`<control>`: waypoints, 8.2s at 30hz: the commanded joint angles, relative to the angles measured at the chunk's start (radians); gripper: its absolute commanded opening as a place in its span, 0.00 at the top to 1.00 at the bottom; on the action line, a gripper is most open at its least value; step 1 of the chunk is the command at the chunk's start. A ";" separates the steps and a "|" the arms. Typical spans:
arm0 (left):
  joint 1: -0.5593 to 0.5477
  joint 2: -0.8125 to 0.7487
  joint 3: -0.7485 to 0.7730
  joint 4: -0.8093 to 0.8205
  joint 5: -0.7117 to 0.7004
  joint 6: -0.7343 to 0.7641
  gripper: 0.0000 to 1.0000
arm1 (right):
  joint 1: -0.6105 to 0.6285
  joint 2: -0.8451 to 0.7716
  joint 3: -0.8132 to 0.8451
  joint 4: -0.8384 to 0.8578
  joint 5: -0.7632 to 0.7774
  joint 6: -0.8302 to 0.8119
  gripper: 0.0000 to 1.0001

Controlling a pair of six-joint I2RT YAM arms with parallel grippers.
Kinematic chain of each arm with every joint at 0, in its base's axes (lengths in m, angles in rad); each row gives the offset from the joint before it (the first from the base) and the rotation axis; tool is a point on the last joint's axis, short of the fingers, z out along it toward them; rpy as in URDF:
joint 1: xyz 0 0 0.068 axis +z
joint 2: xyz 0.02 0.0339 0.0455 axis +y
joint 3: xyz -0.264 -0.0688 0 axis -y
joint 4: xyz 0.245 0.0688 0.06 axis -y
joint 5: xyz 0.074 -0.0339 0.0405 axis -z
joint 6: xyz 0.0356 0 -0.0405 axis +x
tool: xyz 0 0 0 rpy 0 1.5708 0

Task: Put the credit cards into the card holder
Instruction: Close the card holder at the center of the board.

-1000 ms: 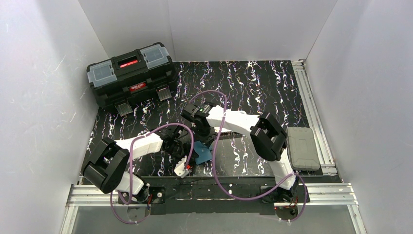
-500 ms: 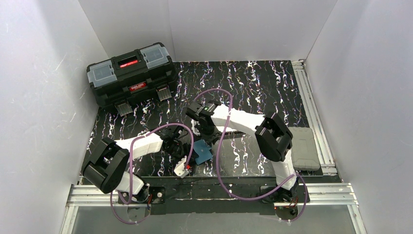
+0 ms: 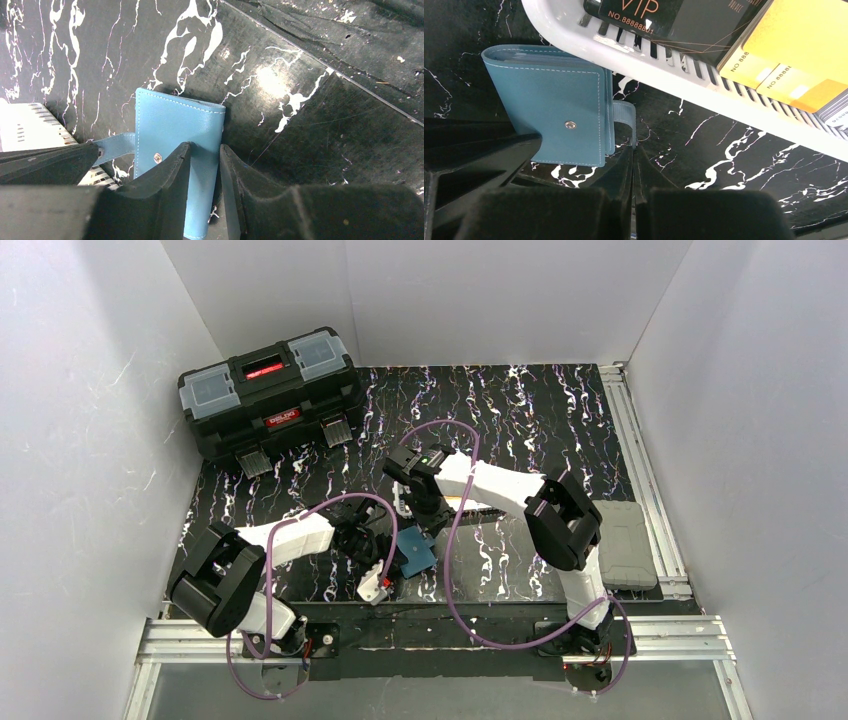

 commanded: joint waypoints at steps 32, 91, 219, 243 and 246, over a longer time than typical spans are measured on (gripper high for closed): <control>-0.007 -0.007 -0.010 -0.091 -0.004 0.024 0.74 | -0.001 0.038 -0.030 0.101 -0.302 -0.124 0.99; -0.012 0.004 -0.008 -0.093 -0.001 0.030 0.75 | 0.027 0.254 0.190 -0.001 -0.372 -0.152 0.99; 0.153 -0.014 -0.048 -0.016 -0.002 0.306 0.79 | -0.098 0.178 0.073 0.181 -0.445 -0.072 0.99; 0.134 -0.011 -0.024 -0.153 -0.044 0.358 0.84 | -0.125 0.088 0.013 0.226 -0.549 -0.097 0.48; 0.135 -0.015 -0.026 -0.153 -0.046 0.359 0.84 | -0.128 0.049 -0.008 0.255 -0.585 -0.094 0.49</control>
